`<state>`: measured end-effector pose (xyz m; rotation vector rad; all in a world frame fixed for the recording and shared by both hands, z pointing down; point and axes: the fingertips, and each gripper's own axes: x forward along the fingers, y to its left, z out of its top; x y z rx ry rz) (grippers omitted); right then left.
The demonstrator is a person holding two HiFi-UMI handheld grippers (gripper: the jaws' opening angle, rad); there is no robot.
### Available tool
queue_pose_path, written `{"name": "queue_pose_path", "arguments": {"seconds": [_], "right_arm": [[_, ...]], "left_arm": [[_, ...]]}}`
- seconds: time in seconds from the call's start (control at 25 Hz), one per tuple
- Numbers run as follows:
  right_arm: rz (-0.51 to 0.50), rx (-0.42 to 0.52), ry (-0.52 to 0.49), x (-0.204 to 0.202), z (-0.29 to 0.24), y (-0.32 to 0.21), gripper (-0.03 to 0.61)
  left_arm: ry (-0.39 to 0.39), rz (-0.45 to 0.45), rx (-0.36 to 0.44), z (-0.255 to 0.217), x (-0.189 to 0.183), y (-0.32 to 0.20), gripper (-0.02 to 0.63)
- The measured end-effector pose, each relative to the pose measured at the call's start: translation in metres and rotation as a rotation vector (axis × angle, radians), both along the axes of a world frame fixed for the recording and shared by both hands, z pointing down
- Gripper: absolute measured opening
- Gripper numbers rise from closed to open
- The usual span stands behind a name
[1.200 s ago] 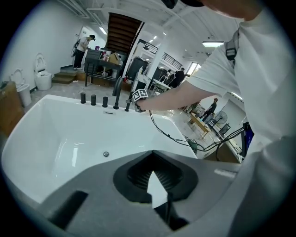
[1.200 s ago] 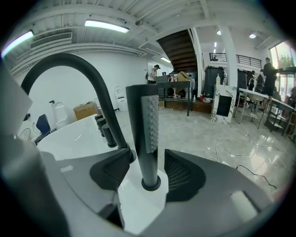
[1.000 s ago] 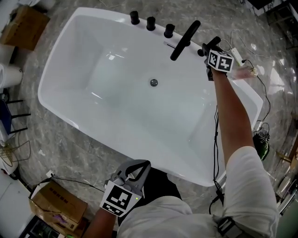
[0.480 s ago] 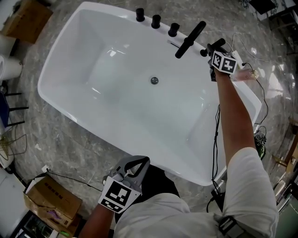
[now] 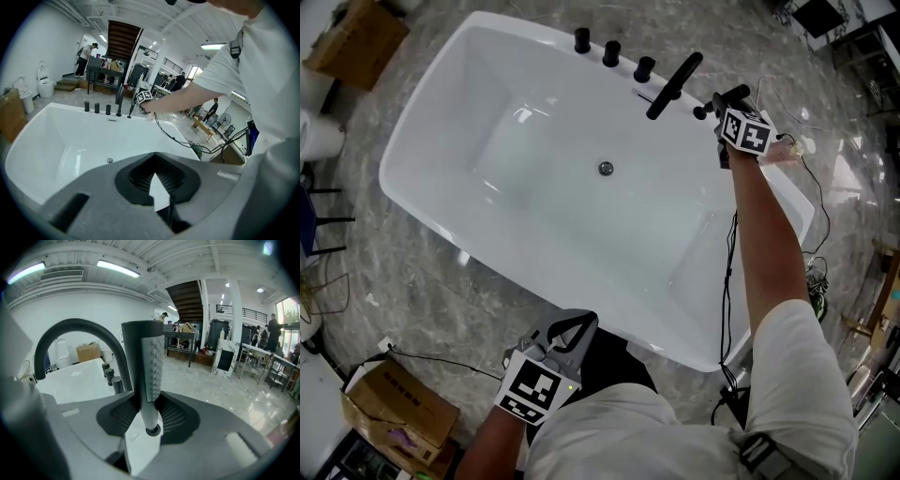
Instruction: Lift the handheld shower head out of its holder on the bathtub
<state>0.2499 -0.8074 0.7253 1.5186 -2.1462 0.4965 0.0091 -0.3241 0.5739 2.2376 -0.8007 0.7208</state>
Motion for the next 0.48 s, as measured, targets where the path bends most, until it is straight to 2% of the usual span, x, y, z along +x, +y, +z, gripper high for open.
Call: {"name": "queue_pose_path", "arguments": {"seconds": [0.48], "right_arm": [[0.012, 0.043, 0.0, 0.005, -0.063, 0.031, 0.147]], "left_arm": [[0.023, 0.013, 0.043, -0.028, -0.006, 0.03, 0.006]]}}
